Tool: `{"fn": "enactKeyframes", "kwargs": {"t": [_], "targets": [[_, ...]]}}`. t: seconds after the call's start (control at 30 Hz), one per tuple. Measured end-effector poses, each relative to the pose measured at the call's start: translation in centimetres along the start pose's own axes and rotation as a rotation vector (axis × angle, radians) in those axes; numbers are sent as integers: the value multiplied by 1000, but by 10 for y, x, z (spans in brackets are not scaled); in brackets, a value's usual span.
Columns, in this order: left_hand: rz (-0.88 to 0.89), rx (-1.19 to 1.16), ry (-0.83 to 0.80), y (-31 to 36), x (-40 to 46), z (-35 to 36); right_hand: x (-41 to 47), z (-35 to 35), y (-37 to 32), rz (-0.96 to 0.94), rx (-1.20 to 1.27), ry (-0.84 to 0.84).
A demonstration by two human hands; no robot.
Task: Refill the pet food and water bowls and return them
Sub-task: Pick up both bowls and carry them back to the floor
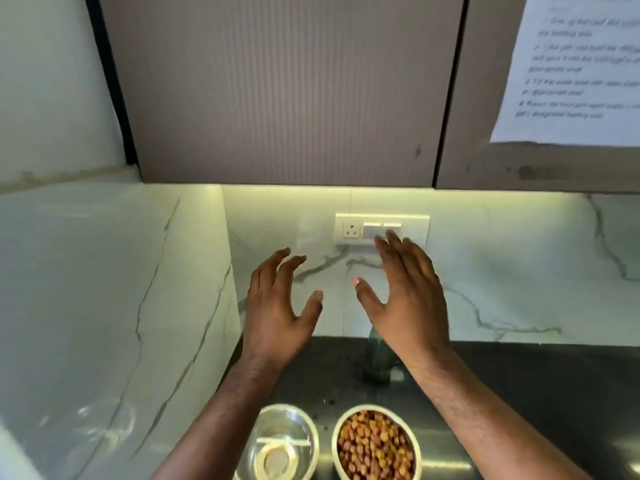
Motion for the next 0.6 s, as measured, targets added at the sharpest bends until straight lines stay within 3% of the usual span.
{"fn": "enactKeyframes", "kwargs": {"t": [0.33,0.6], "targets": [[-332,109,-232,-76,-117,37,-138,78,49,187,16,-524],[-593,179,-464,-142,-194,62,-232,105,100,473,-95,-731]]}}
Point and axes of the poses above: each hand's wrist, its own x-axis towards the middle knuckle, its own z-axis out of the palm, y = z × x, the point moved 6 cm from there along x, towards the middle knuckle, and after that the axes turned 6 degrees about y, right-handed, at the moved point
